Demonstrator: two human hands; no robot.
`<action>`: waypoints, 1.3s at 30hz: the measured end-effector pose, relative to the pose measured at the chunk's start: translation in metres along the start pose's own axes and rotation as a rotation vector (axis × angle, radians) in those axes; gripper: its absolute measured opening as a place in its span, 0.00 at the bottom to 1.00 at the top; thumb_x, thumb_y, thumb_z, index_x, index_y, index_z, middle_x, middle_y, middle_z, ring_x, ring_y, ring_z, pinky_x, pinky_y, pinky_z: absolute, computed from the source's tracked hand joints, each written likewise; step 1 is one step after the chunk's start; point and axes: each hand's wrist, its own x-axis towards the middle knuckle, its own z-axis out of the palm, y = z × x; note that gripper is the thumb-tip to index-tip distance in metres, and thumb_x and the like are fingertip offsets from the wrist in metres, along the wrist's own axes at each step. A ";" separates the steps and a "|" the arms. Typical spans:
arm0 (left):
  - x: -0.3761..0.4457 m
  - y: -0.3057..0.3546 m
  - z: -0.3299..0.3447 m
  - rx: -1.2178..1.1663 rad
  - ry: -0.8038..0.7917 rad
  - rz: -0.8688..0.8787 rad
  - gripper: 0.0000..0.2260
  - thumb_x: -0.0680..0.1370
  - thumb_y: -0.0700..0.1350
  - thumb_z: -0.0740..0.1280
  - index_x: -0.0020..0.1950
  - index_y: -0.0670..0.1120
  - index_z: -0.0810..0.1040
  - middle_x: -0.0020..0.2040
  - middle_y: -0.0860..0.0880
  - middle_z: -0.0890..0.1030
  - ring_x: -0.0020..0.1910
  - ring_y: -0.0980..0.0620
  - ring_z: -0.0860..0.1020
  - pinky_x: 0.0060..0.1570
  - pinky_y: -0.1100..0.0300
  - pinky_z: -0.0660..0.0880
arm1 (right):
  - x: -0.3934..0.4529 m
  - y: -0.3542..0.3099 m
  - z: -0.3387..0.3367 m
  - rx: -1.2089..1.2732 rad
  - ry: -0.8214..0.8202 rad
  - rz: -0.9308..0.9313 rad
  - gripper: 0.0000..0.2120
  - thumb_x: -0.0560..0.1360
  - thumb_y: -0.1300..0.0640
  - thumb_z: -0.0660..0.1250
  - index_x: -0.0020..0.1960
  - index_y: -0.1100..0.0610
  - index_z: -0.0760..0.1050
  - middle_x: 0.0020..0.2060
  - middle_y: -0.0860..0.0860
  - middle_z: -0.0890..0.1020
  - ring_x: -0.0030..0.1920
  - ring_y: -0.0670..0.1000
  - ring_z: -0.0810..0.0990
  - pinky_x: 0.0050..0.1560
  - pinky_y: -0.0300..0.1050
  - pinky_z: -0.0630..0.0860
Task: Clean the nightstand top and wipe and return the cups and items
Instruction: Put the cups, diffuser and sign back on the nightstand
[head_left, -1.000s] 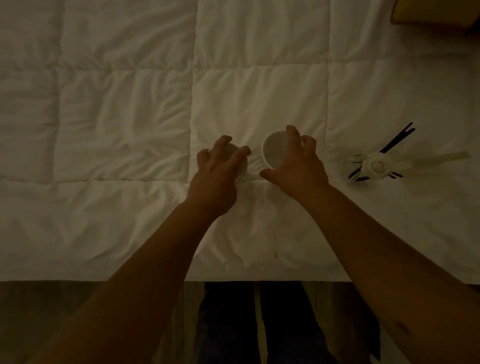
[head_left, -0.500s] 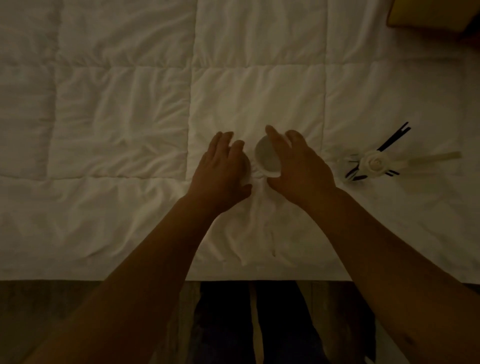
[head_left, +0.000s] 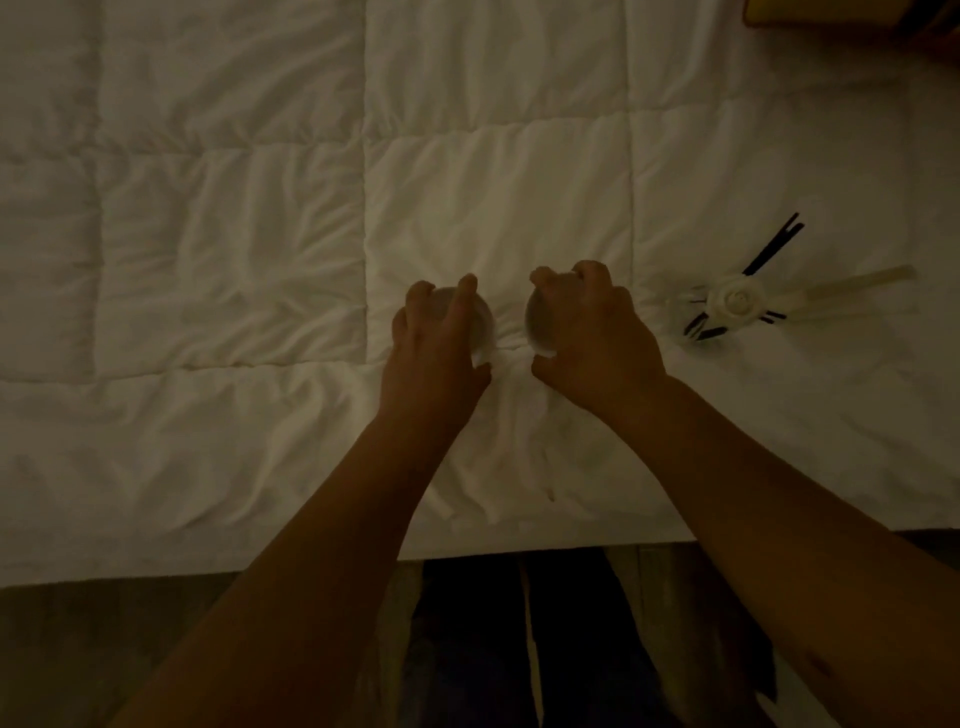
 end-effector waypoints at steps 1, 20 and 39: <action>0.000 0.000 -0.002 0.011 -0.015 0.027 0.42 0.68 0.46 0.77 0.75 0.54 0.57 0.74 0.43 0.58 0.70 0.39 0.63 0.57 0.45 0.73 | -0.003 0.000 0.000 0.011 0.007 0.023 0.40 0.63 0.49 0.74 0.70 0.45 0.59 0.66 0.56 0.64 0.58 0.62 0.71 0.45 0.52 0.76; -0.009 0.083 -0.015 0.263 -0.279 0.563 0.41 0.66 0.53 0.76 0.73 0.56 0.58 0.71 0.51 0.63 0.64 0.43 0.68 0.49 0.50 0.75 | -0.121 0.031 -0.015 0.214 0.147 0.444 0.39 0.65 0.45 0.73 0.70 0.43 0.57 0.66 0.49 0.62 0.58 0.58 0.71 0.45 0.51 0.74; -0.140 0.346 0.151 0.296 -0.488 1.110 0.34 0.70 0.51 0.72 0.72 0.57 0.59 0.69 0.49 0.64 0.61 0.42 0.69 0.46 0.49 0.75 | -0.377 0.238 -0.030 0.322 0.388 0.976 0.39 0.65 0.46 0.73 0.71 0.44 0.59 0.66 0.50 0.64 0.61 0.61 0.72 0.51 0.56 0.76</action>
